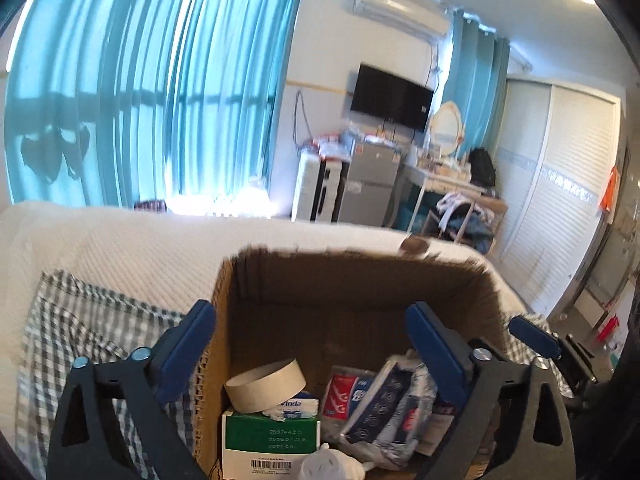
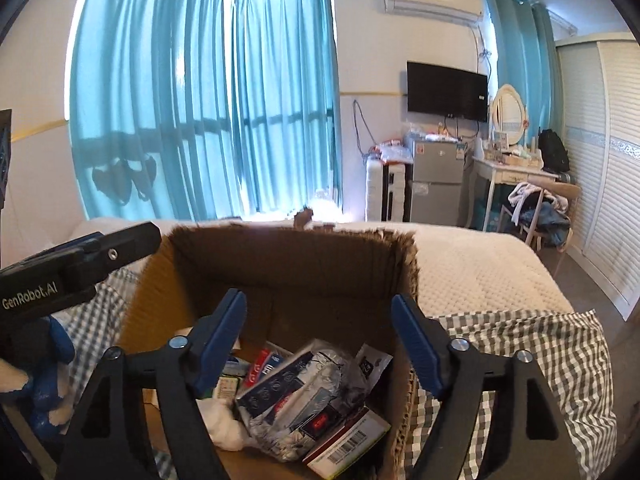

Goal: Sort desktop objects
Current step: 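Open both tools to drop the figurine and bag into the box, then move both tools back toward the remaining items on the sheet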

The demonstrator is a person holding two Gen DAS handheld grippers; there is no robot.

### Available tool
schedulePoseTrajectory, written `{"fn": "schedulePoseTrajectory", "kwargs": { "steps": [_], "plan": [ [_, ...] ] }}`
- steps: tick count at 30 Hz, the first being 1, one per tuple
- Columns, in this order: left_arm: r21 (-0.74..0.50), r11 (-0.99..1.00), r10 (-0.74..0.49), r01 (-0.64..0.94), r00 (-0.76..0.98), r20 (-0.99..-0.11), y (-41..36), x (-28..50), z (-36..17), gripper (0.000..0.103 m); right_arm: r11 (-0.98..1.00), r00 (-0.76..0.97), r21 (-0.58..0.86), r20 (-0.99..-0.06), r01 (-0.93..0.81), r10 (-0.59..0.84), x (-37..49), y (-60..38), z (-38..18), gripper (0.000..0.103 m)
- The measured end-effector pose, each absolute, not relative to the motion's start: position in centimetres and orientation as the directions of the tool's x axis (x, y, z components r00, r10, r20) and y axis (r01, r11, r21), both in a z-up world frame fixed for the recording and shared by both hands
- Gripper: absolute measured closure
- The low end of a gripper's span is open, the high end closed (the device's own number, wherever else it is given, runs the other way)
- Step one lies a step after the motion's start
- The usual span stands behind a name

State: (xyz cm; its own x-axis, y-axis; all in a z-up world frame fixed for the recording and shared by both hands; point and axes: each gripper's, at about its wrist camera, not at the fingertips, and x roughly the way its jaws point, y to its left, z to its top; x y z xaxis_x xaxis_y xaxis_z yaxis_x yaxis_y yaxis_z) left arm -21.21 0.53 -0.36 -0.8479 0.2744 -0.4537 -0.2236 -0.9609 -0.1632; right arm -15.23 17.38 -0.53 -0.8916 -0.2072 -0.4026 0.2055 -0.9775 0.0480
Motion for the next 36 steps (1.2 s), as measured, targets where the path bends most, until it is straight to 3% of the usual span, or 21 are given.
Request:
{"fn": "schedulePoseTrajectory", "kwargs": {
  "steps": [8,11,16,21,25,36],
  "plan": [
    [-0.18,-0.95,0.307,-0.255,-0.866,-0.395,-0.1,-17.9,3.7,0.0,-0.986,-0.936,0.017,-0.31,0.168,-0.165,-11.2,17.9,2.2,0.0],
    [-0.201,-0.943,0.325,-0.266,-0.868,-0.376,-0.1,-16.3,4.6,0.0,-0.986,-0.95,0.011,-0.265,0.169,-0.166,-9.7,17.9,3.2,0.0],
    [-0.17,-0.961,0.264,-0.22,-0.916,-0.303,-0.5,-12.8,5.9,0.0,-0.983,-0.949,-0.02,-0.265,0.18,-0.169,-8.0,17.5,3.7,0.0],
    [-0.123,-0.948,0.318,-0.294,-0.892,-0.321,-0.2,-10.6,6.3,0.0,-0.977,-0.917,0.061,-0.34,0.202,-0.211,-6.5,17.7,2.2,0.0],
    [-0.072,-0.974,0.224,-0.213,-0.93,-0.292,-0.5,-9.3,5.7,0.0,-0.981,-0.91,0.045,-0.367,0.19,-0.193,-5.4,17.4,0.9,0.0],
    [-0.092,-0.986,0.168,-0.142,-0.897,-0.409,-2.1,-6.7,-0.7,0.0,-0.98,-0.881,0.083,-0.431,0.179,-0.197,-2.4,19.6,-2.8,0.0]
  ]
}}
